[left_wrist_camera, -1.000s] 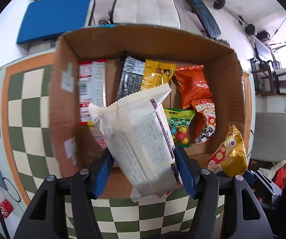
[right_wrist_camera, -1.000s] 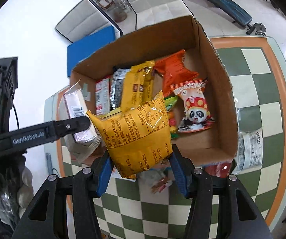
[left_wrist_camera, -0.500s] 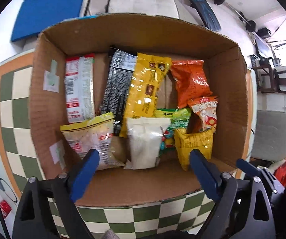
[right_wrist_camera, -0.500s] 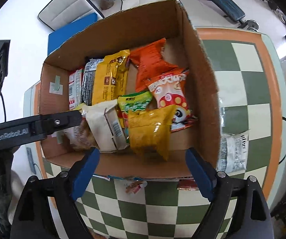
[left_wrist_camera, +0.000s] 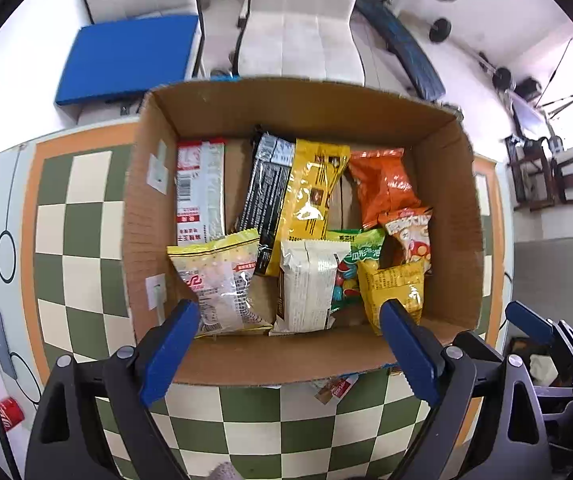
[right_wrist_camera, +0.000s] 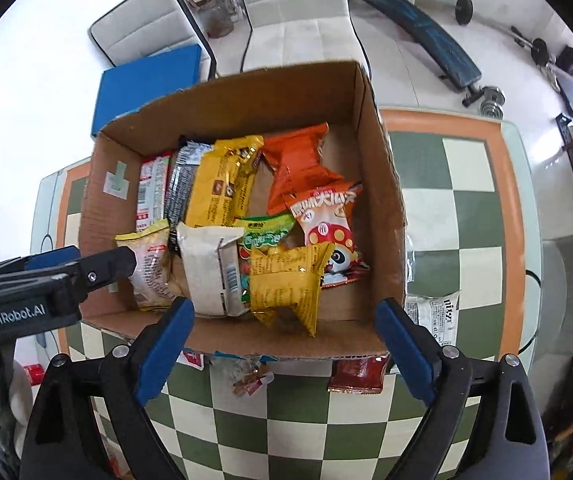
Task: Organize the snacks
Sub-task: 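Grasp the clear sauce packet with the right tool while the left tool grasps the red-white strip packet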
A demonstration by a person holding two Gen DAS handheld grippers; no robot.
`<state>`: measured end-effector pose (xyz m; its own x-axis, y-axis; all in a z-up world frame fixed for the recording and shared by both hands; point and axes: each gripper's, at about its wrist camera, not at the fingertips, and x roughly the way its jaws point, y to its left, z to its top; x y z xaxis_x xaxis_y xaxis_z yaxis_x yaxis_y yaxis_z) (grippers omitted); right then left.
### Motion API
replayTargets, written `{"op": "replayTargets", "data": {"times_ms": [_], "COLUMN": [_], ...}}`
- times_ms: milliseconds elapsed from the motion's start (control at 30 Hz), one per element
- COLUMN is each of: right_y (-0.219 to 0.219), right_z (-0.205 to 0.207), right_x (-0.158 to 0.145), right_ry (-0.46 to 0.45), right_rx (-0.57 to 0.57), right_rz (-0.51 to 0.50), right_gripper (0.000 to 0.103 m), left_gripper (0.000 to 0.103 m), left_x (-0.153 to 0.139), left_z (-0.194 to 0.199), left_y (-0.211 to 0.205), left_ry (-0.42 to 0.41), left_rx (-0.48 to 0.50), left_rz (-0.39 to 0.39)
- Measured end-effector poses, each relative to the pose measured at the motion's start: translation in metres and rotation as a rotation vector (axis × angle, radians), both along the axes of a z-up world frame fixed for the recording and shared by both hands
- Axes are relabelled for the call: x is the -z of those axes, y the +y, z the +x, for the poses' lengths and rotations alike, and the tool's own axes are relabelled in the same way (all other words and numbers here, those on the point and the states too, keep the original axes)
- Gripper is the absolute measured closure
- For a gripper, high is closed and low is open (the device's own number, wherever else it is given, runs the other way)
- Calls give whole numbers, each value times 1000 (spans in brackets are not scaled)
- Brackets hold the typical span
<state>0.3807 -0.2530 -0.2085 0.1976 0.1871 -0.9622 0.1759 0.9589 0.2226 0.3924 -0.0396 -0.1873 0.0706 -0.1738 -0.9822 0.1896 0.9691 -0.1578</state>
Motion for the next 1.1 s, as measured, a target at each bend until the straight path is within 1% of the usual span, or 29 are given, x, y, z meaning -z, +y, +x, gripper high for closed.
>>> {"op": "replayTargets", "data": {"times_ms": [67,100,167,300,367,400,467,533,600,667,700,733,800,967,1000,1033,1067,1100], "right_y": [2,3,5,6,9,11,21,36,53,70,80,89,104,126,130,136,141,145], "right_z": [-5,-8,-13,-25,-37,-42,-55,-68,-77,-81,-81,-80,-77,-67,-65,-64,-62,-62], "right_x": [-9,-15,-23,-34,-35,-32,-17,7,33,56,69,80,101,134,138,145,151,155], "right_ry": [-25,-38,-57,-80,-88,-80,-33,17,57,71,74,78,86,52,41,42,49,51], "right_rx": [5,3,5,14,12,-2,-43,-78,-110,-135,-145,-152,-148,-114,-104,-102,-98,-96], "right_rz": [9,13,21,55,82,101,132,171,211,241,252,258,272,258,254,252,241,242], "right_gripper": [8,8,8,8,8,8,8,8,8,11,18,31,40,44,48,55,59,69], "left_gripper": [10,10,10,10,10,10,10,10,10,10,10,10,10,10,10,10,10,10], "left_x": [-11,-14,-22,-27,-27,-25,-14,3,21,46,59,68,82,110,113,117,119,121], "left_z": [-8,-12,-20,-38,-55,-63,-83,-99,-111,-120,-124,-128,-133,-144,-145,-147,-148,-149], "left_y": [5,6,12,28,42,48,67,86,98,114,123,130,141,165,169,173,175,178], "left_ry": [-48,-62,-83,-106,-137,-146,-140,-104,-68,-7,22,40,70,120,126,134,139,144], "left_rx": [-16,-18,-29,-77,-111,-128,-177,-234,-268,-305,-331,-351,-377,-436,-443,-452,-457,-466], "left_rz": [4,12,3,0,31,48,82,104,134,160,168,175,189,200,203,204,202,206]}}
